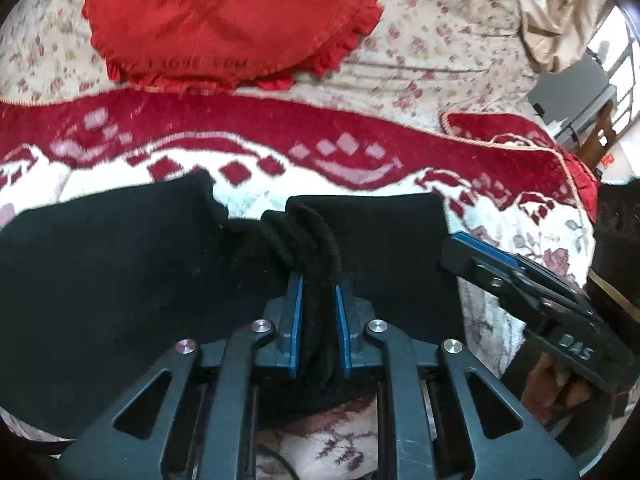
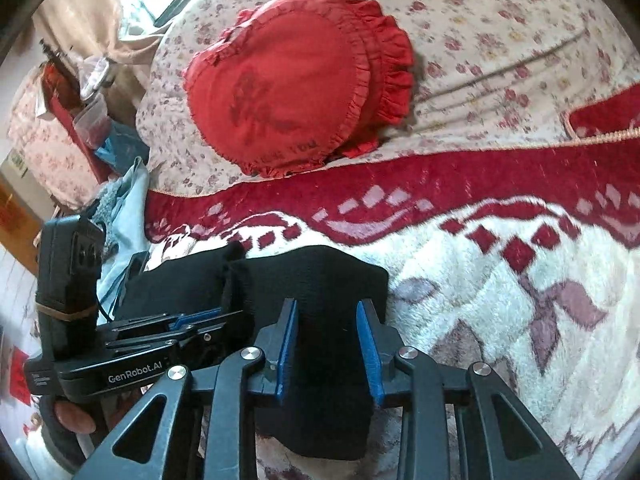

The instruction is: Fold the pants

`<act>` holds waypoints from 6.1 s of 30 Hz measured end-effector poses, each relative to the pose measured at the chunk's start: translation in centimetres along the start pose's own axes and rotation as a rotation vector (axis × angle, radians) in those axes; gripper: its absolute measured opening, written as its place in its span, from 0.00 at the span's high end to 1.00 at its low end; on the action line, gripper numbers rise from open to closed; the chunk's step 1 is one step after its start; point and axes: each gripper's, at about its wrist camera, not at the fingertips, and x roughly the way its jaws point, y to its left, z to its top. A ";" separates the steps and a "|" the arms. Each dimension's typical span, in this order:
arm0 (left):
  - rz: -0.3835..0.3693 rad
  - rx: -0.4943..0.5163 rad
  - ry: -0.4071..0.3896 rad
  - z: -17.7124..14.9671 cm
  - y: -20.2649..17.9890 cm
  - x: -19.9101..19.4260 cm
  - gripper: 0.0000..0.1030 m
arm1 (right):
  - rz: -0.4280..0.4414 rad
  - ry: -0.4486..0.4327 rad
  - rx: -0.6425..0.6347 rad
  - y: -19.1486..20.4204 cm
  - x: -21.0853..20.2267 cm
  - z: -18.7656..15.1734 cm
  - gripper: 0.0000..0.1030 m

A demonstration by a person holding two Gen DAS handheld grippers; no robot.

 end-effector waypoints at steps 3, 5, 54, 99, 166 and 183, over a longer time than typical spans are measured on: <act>0.014 0.004 -0.048 0.0 0.8 -2.0 0.87 | -0.002 -0.002 -0.047 1.4 -0.5 -0.1 0.77; 0.043 -0.010 -0.039 0.0 1.6 -2.1 0.87 | 0.003 0.009 -0.067 1.9 0.3 0.1 0.80; 0.134 -0.077 -0.083 -1.2 2.3 -3.3 0.86 | -0.108 0.083 -0.079 3.0 0.6 -0.4 0.81; 0.249 -0.205 -0.144 -5.6 7.1 -7.5 0.47 | -0.080 0.188 -0.203 9.4 5.3 -3.0 0.66; 0.226 -0.753 -0.250 -11.7 24.9 -10.9 0.25 | 0.339 0.450 -0.899 36.4 26.4 0.7 0.55; 0.288 -0.697 -0.329 -11.5 23.7 -12.4 0.78 | 0.369 0.360 -0.832 36.3 23.8 1.1 0.90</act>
